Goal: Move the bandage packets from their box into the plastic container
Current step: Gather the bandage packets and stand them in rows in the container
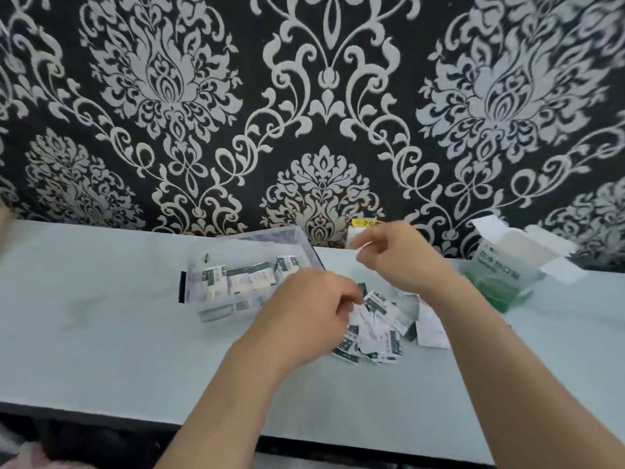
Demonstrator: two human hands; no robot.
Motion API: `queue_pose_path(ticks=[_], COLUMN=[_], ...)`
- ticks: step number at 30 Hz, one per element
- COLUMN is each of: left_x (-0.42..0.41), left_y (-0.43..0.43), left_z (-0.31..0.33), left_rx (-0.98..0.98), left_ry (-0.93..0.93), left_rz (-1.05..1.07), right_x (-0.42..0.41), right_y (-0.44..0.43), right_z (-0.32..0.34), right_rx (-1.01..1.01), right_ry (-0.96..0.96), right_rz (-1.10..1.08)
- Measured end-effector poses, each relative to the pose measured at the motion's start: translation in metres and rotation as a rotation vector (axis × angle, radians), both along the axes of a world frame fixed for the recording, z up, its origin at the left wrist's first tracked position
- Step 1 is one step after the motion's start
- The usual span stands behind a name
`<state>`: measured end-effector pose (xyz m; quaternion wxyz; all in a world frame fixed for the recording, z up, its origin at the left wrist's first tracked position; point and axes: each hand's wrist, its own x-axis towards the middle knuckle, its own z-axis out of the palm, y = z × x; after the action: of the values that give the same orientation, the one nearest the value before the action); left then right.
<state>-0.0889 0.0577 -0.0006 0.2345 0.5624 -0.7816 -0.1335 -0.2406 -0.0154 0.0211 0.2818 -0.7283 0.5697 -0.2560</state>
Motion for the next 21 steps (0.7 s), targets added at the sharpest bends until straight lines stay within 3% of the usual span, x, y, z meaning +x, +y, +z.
queue_pose_path(ticks=[6, 11, 17, 21], left_x=[-0.035, -0.055, -0.064, -0.064], left_y=[-0.015, -0.028, -0.038, -0.04], left_z=[-0.02, -0.03, -0.029, -0.031], left_rx=[0.174, 0.231, 0.286, 0.243], left_ry=[-0.306, -0.316, -0.251, -0.107], left_rz=[-0.047, 0.04, 0.122, 0.195], right_x=[-0.04, -0.053, -0.059, -0.063], right_y=[0.003, 0.002, -0.002, -0.005], right_z=[-0.026, -0.048, -0.053, -0.054], right_rx=[0.162, 0.145, 0.178, 0.131], right_ry=[0.346, 0.529, 0.389, 0.219], right_rz=[0.126, 0.172, 0.175, 0.074])
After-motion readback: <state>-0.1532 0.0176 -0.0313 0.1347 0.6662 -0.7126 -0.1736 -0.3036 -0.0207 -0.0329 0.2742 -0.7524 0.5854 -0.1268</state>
